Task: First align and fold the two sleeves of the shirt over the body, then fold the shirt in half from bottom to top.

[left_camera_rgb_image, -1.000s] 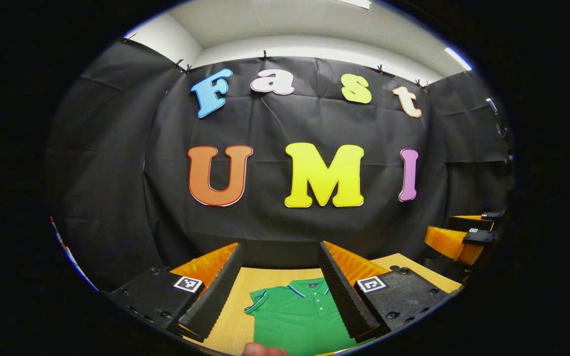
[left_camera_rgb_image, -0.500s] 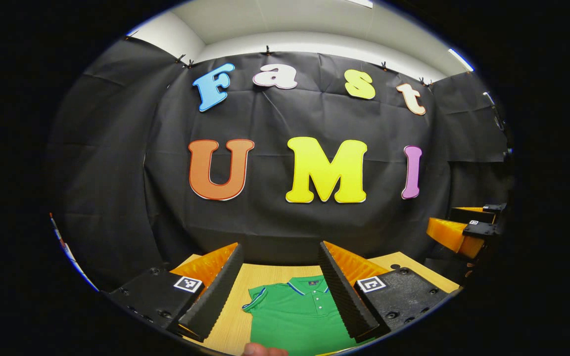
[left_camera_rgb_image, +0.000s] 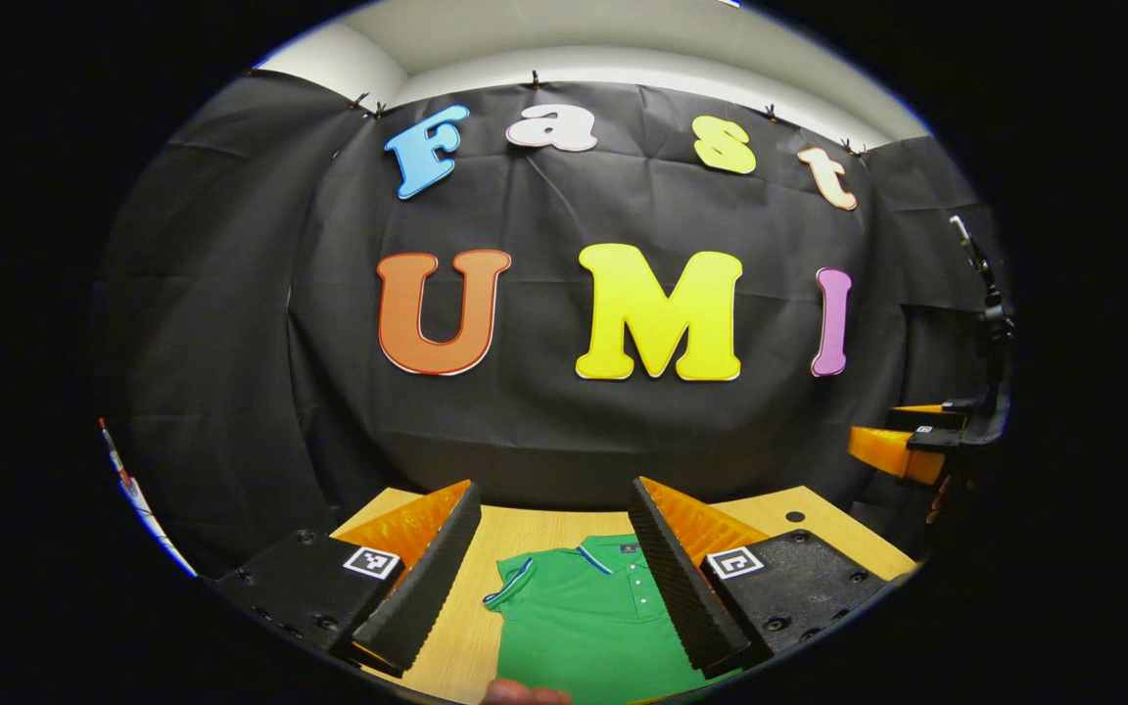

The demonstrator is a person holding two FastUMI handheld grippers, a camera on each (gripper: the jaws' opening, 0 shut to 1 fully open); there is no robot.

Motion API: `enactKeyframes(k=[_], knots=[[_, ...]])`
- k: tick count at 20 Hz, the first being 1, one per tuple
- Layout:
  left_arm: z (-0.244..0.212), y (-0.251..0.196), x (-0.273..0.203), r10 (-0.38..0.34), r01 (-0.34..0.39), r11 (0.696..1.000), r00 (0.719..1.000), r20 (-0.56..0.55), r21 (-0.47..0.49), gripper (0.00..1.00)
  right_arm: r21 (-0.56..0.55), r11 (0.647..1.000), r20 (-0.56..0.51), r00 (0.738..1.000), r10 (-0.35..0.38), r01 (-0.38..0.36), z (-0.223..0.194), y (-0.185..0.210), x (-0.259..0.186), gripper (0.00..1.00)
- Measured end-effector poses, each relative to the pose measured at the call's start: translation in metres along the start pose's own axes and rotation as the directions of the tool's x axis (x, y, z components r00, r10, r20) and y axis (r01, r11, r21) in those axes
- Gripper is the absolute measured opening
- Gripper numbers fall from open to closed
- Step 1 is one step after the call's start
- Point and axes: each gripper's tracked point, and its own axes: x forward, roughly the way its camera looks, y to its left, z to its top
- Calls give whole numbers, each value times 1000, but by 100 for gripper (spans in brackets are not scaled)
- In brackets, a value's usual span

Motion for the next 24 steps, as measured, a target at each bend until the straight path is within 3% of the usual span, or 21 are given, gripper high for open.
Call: enactKeyframes(k=[4,7,10,11,12,22,24], knots=[[-12,-1,6,25,-25,1000,999,-42,7,98,-1,999,-133,990,48,-49,-60,-21,74,96],[-25,-2,10,46,-45,999,996,-76,11,98,42,996,-246,965,87,-79,-111,-31,126,87],[-38,-4,14,62,-61,998,992,-110,17,98,46,994,-340,934,108,-99,-164,-37,167,84],[-42,-4,15,70,-68,997,990,-125,21,98,41,994,-362,926,112,-104,-178,-39,180,77],[-48,-4,16,75,-72,997,987,-146,24,98,36,993,-376,919,117,-111,-192,-39,191,70],[-60,4,13,127,-119,992,973,-192,50,98,-8,995,-500,862,85,-103,-278,-48,240,70],[-65,7,12,140,-134,990,968,-207,44,98,-4,994,-508,857,90,-106,-284,-47,243,41]])
